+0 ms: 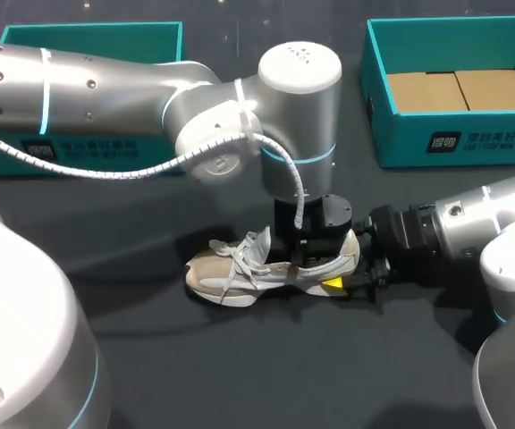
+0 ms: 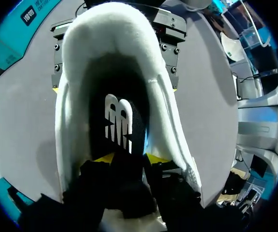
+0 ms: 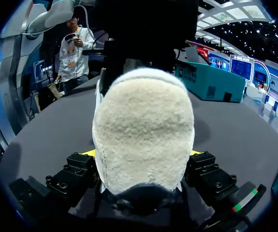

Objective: Take the shoe out of the shoebox, open the shoe tongue, remove and reinsert the insole, then place the shoe into the shoebox

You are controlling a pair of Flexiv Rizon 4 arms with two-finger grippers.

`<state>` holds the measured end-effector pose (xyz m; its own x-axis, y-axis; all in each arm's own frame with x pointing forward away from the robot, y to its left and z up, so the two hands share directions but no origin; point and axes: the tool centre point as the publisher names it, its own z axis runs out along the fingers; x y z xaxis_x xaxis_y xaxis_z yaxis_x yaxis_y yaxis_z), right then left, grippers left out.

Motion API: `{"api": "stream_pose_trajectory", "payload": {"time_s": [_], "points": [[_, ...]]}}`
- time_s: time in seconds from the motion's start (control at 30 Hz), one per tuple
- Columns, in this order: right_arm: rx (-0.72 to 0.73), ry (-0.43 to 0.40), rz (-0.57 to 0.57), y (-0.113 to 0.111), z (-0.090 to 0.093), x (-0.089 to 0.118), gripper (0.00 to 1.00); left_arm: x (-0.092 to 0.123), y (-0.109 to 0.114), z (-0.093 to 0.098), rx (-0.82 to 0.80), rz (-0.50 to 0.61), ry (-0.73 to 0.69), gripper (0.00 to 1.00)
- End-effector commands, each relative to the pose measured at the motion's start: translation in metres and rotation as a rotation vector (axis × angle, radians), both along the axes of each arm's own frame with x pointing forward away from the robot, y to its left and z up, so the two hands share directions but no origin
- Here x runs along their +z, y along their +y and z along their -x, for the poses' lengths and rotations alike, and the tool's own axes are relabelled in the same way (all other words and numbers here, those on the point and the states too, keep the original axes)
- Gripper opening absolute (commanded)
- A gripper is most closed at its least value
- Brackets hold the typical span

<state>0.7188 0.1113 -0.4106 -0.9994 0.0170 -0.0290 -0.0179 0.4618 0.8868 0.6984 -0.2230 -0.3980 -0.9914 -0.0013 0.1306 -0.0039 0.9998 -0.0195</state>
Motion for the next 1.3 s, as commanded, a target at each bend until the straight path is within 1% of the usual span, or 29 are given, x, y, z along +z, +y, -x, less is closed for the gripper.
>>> {"api": "stream_pose_trajectory", "payload": {"time_s": [0.03, 0.1, 0.13, 0.2, 0.33, 0.5, 0.67, 0.83, 1.07, 1.17, 1.3], "points": [[-0.002, -0.001, 0.002, 0.002, 0.001, 0.001, 0.0, -0.013, -0.005, 0.001, 0.017, -0.009, -0.07, 0.34], [-0.002, -0.001, 0.002, 0.002, 0.001, 0.001, 0.0, -0.017, -0.006, -0.004, 0.034, -0.014, -0.096, 0.25], [-0.002, -0.001, 0.002, 0.002, 0.001, 0.001, 0.0, -0.018, -0.006, -0.006, 0.043, -0.016, -0.106, 0.18], [-0.002, -0.001, 0.002, 0.002, 0.001, 0.001, 0.0, -0.019, -0.006, -0.01, 0.058, -0.018, -0.112, 0.0], [-0.002, -0.001, 0.002, 0.002, 0.001, 0.001, 0.0, -0.016, -0.002, -0.017, 0.08, -0.009, -0.105, 0.0], [-0.002, -0.001, 0.002, 0.002, 0.001, 0.001, 0.0, -0.008, 0.005, -0.019, 0.096, 0.026, -0.084, 0.0], [-0.002, -0.001, 0.002, 0.002, 0.001, 0.001, 0.0, 0.004, 0.013, -0.02, 0.114, 0.085, -0.007, 0.0], [-0.002, -0.001, 0.002, 0.002, 0.001, 0.001, 0.0, 0.017, 0.019, -0.018, 0.117, 0.151, 0.031, 0.0], [-0.002, -0.001, 0.002, 0.002, 0.001, 0.001, 0.0, 0.026, 0.023, -0.014, 0.118, 0.216, 0.07, 0.0], [-0.002, -0.001, 0.002, 0.002, 0.001, 0.001, 0.0, 0.03, 0.023, -0.011, 0.106, 0.235, 0.078, 0.0], [-0.002, -0.001, 0.002, 0.002, 0.001, 0.001, 0.0, 0.041, 0.023, -0.006, 0.093, 0.289, 0.085, 0.0]]}}
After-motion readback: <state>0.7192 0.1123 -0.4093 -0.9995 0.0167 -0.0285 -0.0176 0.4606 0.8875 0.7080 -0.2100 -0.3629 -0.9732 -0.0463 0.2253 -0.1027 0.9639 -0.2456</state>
